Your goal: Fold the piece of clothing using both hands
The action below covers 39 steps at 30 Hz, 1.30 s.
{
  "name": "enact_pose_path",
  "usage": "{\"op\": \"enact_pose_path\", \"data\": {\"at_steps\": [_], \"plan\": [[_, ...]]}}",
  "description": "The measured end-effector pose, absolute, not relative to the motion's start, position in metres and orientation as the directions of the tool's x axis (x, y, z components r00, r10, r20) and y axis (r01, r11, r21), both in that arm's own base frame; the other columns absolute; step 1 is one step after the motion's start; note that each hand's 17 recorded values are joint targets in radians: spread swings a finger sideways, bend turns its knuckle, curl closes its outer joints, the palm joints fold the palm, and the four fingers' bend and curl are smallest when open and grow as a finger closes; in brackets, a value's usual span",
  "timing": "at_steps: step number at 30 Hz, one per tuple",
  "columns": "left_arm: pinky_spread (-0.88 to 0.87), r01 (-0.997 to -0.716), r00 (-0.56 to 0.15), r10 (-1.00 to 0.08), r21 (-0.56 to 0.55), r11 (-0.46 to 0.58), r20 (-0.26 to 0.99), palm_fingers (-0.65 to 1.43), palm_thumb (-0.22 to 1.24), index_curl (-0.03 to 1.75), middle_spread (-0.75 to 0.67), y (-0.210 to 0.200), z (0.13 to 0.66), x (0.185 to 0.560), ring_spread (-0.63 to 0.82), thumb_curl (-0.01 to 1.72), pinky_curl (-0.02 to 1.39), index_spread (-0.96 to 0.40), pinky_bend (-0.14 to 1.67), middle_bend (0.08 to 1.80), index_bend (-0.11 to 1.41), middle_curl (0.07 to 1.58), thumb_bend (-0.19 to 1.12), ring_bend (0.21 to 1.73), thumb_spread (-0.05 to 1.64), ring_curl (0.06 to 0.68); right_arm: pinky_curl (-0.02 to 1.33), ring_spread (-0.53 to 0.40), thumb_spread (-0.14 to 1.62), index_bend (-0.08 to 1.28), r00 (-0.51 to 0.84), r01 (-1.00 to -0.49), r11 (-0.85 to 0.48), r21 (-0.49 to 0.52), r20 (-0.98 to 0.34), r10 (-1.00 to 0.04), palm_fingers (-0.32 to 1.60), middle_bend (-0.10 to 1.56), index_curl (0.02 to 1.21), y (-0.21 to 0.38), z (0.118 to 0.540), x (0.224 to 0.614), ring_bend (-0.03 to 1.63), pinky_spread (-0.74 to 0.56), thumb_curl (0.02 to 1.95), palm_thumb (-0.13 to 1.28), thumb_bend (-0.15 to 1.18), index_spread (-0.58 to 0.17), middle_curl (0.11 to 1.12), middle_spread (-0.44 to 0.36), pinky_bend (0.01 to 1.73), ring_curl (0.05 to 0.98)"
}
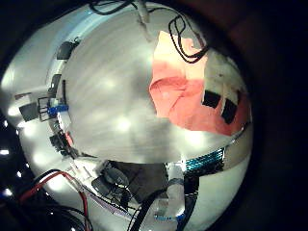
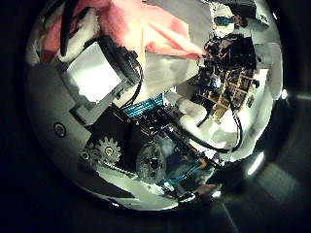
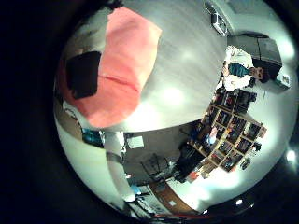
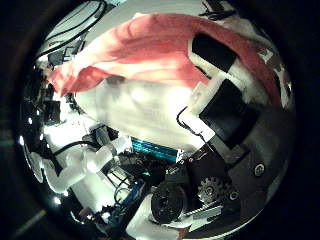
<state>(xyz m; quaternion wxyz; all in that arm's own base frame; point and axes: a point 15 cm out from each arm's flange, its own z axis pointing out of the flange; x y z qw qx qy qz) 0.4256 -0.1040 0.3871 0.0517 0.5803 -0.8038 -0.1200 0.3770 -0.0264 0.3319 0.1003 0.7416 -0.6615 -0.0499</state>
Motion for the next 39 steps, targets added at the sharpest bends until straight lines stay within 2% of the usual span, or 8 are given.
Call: {"op": "enact_pose_path", "data": {"at_steps": [5,11,19,26,29,35,37,39], "plan": [[-0.62,-0.93,-0.3,-0.952,0.24,0.277,-0.063,1.15,0.83,1.49,-0.56,-0.107,0.349,0.461,-0.45,0.66,0.57,-0.66,1.15,1.02,0.26,0.93,-0.01,1.35,1.06,0.504,1.07,-0.254,1.21,1.09,0.095,-0.964,-0.084,0.251,0.032,-0.995,0.97,1.25,0.92,-0.029,0.313,0.411,1.34,-0.24,0.69,0.91,-0.01,-0.286,0.92,-0.178,1.16,0.833],[-0.62,-0.957,-0.264,-0.964,0.139,0.256,-0.043,1.14,0.83,1.49,-0.55,-0.107,0.328,0.504,-0.45,0.66,0.57,-0.66,1.15,1.02,0.26,0.93,-0.01,1.36,1.06,0.507,1.09,-0.258,1.23,1.09,0.06,-0.958,-0.052,0.281,0.021,-0.998,0.94,1.25,0.92,-0.032,0.29,0.437,1.33,-0.25,0.68,0.88,-0.01,-0.286,0.92,-0.178,1.13,0.843],[-0.62,-0.969,-0.245,-0.968,0.005,0.245,0.053,1.07,0.84,1.49,-0.55,-0.117,0.309,0.552,-0.45,0.65,0.57,-0.65,1.11,1.01,0.25,0.95,-0.02,1.36,1.06,0.511,1.1,-0.268,1.3,1.05,0.018,-0.952,-0.01,0.305,0.026,-0.999,0.88,1.23,0.92,-0.041,0.262,0.475,1.32,-0.27,0.64,0.85,0.0,-0.294,0.91,-0.178,1.09,0.845],[-0.63,-0.973,-0.229,-0.971,0.029,0.231,0.065,1.05,0.8,1.49,-0.55,-0.118,0.272,0.566,-0.45,0.61,0.57,-0.64,1.03,0.98,0.23,0.96,-0.02,1.33,1.04,0.509,1.1,-0.273,1.37,0.95,-0.013,-0.945,0.022,0.326,0.03,-0.999,0.82,1.21,0.91,-0.049,0.237,0.499,1.33,-0.3,0.59,0.84,0.0,-0.322,0.9,-0.191,1.07,0.834],[-0.63,-0.973,-0.223,-0.973,0.045,0.226,0.066,1.01,0.79,1.48,-0.55,-0.119,0.26,0.567,-0.45,0.6,0.57,-0.64,0.98,0.98,0.23,0.96,-0.02,1.3,1.03,0.503,1.09,-0.273,1.38,0.8,-0.025,-0.942,0.033,0.334,0.029,-0.999,0.7,1.15,0.88,-0.055,0.23,0.5,1.34,-0.33,0.56,0.8,-0.02,-0.33,0.87,-0.212,1.07,0.821],[-0.63,-0.976,-0.212,-0.975,0.044,0.215,0.061,0.81,0.76,1.43,-0.54,-0.113,0.252,0.572,-0.48,0.56,0.58,-0.62,0.85,0.96,0.24,0.95,-0.03,1.18,1.03,0.477,1.07,-0.282,1.38,0.33,-0.033,-0.959,0.038,0.281,0.024,-0.999,0.43,0.96,0.73,-0.058,0.225,0.516,1.4,-0.37,0.53,0.75,-0.01,-0.339,0.79,-0.251,1.18,0.787],[-0.61,-0.976,-0.211,-0.976,0.037,0.214,0.06,0.66,0.74,1.4,-0.54,-0.113,0.252,0.574,-0.47,0.54,0.59,-0.62,0.82,0.94,0.24,0.94,-0.03,1.1,1.03,0.464,1.05,-0.284,1.37,0.27,-0.04,-0.968,0.042,0.249,0.012,-0.999,0.35,0.87,0.69,-0.057,0.225,0.524,1.39,-0.39,0.51,0.74,-0.01,-0.344,0.75,-0.259,1.18,0.767],[-0.58,-0.977,-0.209,-0.976,0.028,0.211,0.06,0.56,0.72,1.36,-0.52,-0.112,0.253,0.576,-0.45,0.53,0.6,-0.61,0.8,0.89,0.24,0.92,-0.03,1.05,1.04,0.454,1.02,-0.284,1.37,0.23,-0.05,-0.975,0.049,0.217,0.0,-0.999,0.21,0.76,0.65,-0.058,0.231,0.53,1.31,-0.41,0.5,0.73,-0.02,-0.341,0.71,-0.221,1.15,0.736]]}}
